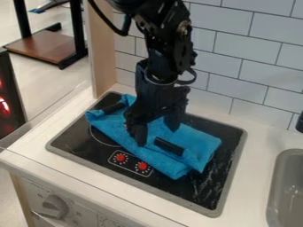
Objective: Unfold the cloth from bottom to top
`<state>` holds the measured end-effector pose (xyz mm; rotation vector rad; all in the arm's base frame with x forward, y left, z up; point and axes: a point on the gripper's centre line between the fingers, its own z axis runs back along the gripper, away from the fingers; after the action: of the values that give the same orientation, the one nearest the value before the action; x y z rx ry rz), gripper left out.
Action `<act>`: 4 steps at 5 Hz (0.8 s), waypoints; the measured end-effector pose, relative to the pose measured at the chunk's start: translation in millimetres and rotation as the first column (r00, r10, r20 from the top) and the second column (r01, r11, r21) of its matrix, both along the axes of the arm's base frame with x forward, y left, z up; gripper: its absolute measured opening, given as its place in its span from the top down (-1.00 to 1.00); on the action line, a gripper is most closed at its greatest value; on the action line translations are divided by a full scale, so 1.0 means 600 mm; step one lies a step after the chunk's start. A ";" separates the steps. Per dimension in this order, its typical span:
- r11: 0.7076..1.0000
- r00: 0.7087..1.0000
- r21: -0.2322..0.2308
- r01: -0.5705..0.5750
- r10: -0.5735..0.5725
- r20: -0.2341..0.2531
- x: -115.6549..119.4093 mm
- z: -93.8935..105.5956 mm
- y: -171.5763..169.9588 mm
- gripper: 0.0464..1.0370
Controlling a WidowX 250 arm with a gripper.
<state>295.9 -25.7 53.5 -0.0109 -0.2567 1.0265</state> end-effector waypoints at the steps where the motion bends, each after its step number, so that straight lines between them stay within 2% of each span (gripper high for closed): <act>1: 1.000 0.999 0.006 0.008 -0.008 -0.036 0.000 -0.022 -0.009 -0.92; 2: 1.000 0.999 0.013 0.002 -0.001 -0.037 0.006 -0.025 -0.010 -0.92; 3: 1.000 0.999 0.014 0.002 -0.001 -0.054 0.007 -0.037 -0.011 -0.80; 4: 1.000 0.999 0.023 -0.003 0.004 -0.049 0.009 -0.037 -0.008 -0.15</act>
<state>301.0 -30.6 31.0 0.0359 -0.2240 1.0263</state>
